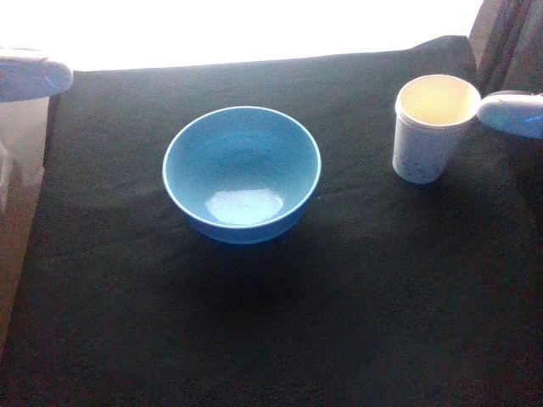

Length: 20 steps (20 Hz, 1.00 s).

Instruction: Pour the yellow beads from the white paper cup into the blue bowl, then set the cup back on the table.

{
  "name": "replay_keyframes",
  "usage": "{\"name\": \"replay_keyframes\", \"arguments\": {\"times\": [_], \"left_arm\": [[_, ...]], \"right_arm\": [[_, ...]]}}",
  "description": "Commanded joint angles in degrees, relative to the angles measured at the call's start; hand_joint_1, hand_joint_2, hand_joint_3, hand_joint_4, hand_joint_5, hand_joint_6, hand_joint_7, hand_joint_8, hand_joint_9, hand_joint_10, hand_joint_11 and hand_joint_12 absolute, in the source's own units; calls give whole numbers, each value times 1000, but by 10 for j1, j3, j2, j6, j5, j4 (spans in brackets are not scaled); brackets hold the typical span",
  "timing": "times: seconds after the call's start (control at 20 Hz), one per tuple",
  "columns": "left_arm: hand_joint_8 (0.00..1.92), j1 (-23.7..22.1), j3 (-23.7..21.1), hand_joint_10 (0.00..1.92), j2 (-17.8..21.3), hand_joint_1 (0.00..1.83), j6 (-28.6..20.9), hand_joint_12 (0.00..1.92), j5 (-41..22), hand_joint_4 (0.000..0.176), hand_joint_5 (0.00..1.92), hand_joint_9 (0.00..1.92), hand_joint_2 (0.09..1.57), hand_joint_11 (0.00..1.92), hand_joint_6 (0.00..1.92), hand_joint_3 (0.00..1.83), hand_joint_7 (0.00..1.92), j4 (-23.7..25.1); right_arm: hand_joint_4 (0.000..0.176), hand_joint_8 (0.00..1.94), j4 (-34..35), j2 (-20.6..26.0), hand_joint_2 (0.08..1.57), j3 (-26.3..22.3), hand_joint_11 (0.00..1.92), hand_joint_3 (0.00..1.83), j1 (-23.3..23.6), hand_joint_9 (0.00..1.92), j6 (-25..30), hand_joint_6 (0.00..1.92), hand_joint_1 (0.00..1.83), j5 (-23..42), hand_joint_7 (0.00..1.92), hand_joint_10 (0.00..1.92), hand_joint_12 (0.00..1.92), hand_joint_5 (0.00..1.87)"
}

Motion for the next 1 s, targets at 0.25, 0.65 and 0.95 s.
{"name": "replay_keyframes", "arguments": {"times": [0.25, 0.65, 0.95], "left_arm": [[0, -8, 1, 0, 0, 549, -5, 0, -60, 87, 0, 1, 849, 0, 0, 1, 0, -19], [5, -9, 2, 4, -4, 544, -5, 0, -52, 66, 0, 13, 821, 0, 0, 0, 13, -14], [0, -9, 4, 0, -11, 571, -5, 0, -50, 87, 0, 0, 807, 0, 0, 0, 0, -12]], "right_arm": [[5, 1, 19, -29, 780, 14, 0, 0, -11, 33, 33, 0, 709, 71, 2, 2, 264, 0], [0, 0, 45, -56, 745, 25, 0, 0, -38, 33, 59, 0, 710, 71, 31, 1, 207, 0], [0, 1, 51, -75, 753, 43, 0, 1, -39, 32, 67, 0, 676, 50, 35, 1, 286, 0]]}}
